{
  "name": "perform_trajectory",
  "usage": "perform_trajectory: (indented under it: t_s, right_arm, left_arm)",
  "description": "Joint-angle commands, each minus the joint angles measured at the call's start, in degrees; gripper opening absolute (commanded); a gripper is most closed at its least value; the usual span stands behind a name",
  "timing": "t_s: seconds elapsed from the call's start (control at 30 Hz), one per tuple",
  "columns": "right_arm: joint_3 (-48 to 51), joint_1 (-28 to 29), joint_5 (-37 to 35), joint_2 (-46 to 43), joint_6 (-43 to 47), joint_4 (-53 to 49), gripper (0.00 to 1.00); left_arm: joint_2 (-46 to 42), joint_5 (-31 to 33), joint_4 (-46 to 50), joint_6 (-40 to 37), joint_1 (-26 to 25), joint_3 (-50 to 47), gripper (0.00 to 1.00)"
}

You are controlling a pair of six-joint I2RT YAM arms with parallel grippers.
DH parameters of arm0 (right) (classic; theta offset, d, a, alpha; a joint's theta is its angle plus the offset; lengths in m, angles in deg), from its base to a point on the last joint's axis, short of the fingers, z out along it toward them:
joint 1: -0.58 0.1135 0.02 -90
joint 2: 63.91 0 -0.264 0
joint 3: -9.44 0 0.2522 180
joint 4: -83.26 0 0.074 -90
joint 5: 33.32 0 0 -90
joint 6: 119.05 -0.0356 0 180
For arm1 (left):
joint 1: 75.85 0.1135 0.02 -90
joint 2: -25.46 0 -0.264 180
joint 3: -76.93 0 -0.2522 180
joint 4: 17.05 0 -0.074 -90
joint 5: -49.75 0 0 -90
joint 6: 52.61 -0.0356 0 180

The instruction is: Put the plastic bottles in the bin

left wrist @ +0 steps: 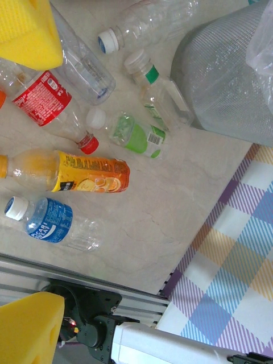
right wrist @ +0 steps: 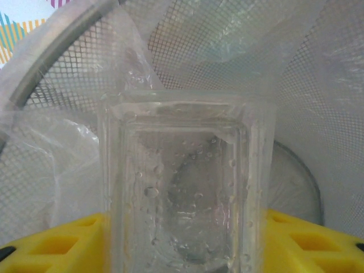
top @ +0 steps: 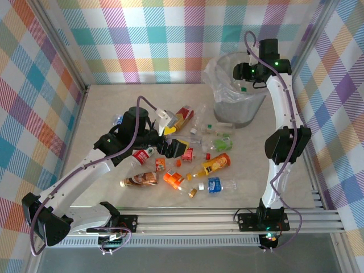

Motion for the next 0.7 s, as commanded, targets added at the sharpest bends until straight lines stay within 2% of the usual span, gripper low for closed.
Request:
perform_trajectory:
  t_s: [0.0, 0.33, 0.67]
  right_arm:
    - [-3.23, 0.06, 1.67, 2.18, 1.06, -3.42, 0.6]
    - [-6.83, 0.08, 0.58, 6.72, -0.15, -8.01, 0.61]
    - [-6.45, 0.06, -0.75, 9.18, -0.61, -8.69, 0.64]
  left_arm:
    - [-1.51, 0.03, -0.95, -0.15, -1.04, 0.53, 1.0]
    - [-1.19, 0.32, -0.84, -0.31, -1.3, 0.61, 1.0]
    - [-0.55, 1.01, 0.1, -0.76, -1.6, 0.92, 1.0]
